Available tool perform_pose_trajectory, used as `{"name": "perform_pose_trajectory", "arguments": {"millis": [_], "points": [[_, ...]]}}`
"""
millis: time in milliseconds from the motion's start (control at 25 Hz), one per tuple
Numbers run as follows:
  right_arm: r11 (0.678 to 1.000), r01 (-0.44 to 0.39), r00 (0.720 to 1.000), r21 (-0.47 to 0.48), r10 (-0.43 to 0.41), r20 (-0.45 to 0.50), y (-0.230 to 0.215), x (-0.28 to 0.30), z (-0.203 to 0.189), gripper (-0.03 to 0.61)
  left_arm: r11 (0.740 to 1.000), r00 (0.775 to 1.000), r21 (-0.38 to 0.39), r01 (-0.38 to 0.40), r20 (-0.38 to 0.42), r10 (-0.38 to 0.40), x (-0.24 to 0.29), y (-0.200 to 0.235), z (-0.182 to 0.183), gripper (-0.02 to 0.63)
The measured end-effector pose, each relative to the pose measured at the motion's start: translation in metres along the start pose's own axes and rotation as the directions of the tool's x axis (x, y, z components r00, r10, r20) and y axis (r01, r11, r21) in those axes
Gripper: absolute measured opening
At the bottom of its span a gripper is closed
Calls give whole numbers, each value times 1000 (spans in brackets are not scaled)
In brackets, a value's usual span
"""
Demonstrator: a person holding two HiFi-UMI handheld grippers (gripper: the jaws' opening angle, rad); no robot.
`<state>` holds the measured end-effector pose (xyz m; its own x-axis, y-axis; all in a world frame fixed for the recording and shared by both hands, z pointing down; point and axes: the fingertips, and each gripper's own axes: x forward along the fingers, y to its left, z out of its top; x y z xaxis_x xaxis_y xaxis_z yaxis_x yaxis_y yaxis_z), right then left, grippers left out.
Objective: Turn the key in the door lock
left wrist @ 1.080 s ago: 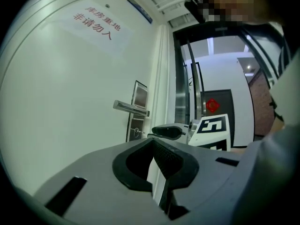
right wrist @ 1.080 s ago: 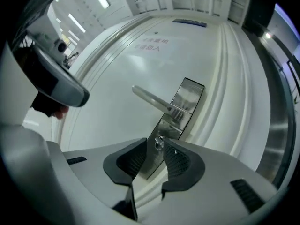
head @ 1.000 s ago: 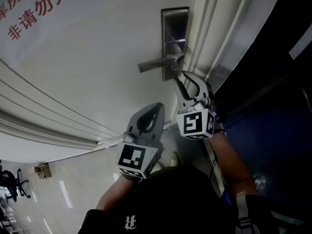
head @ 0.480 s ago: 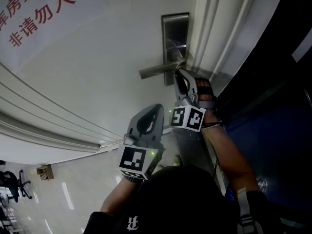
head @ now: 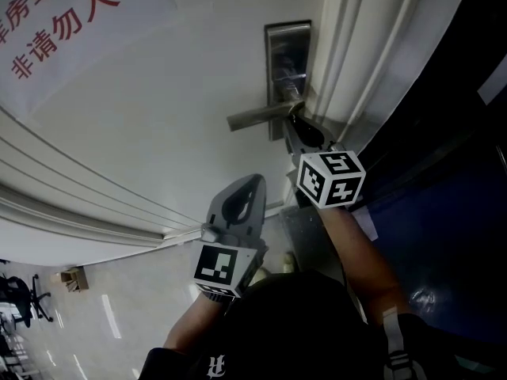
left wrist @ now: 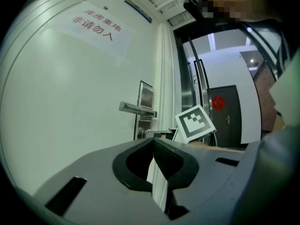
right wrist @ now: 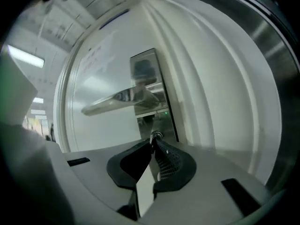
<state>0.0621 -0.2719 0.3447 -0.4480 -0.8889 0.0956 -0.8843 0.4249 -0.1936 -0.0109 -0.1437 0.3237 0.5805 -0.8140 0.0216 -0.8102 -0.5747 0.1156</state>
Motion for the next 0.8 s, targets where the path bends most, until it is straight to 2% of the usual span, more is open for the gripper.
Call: {"name": "perform_pose_trajectory", "arguments": {"millis": [40,120,200,320,400,640,720,800], "points": [[993,-30,1000,111,30,5,-1,0,-1,28,1000,1000,0,-1,-3,1,0,0,-1,8],[943,-90,996,321,87,23,-2,0,-1,28,1000,1000,1,-1,-5,1,1,-1,-1,8],[867,-140,990,479,132,51,-3,-1,1,28,1000,1000,1,-1,-6,1,1,-1,-1,8],[747,-196,980,636,180,89,-4,0,1,28,1000,1000,-2,-1,-10,1,2,-2,-1,8],[691,-216,974,690,198,107,-4,0,1,28,1000,1000,0,-1,-10,1,3,-2,-1,8],[566,-230,968,791,215,127,-9,-1,-5,34,1000,1000,7,4,3,-4,7,-5,1,8],[559,-254,962,790,233,145,-9,0,-4,40,1000,1000,3,5,2,-5,7,-5,2,8],[579,-289,951,762,265,160,-8,-1,-2,40,1000,1000,-4,5,-3,-5,8,-5,2,8]]}}
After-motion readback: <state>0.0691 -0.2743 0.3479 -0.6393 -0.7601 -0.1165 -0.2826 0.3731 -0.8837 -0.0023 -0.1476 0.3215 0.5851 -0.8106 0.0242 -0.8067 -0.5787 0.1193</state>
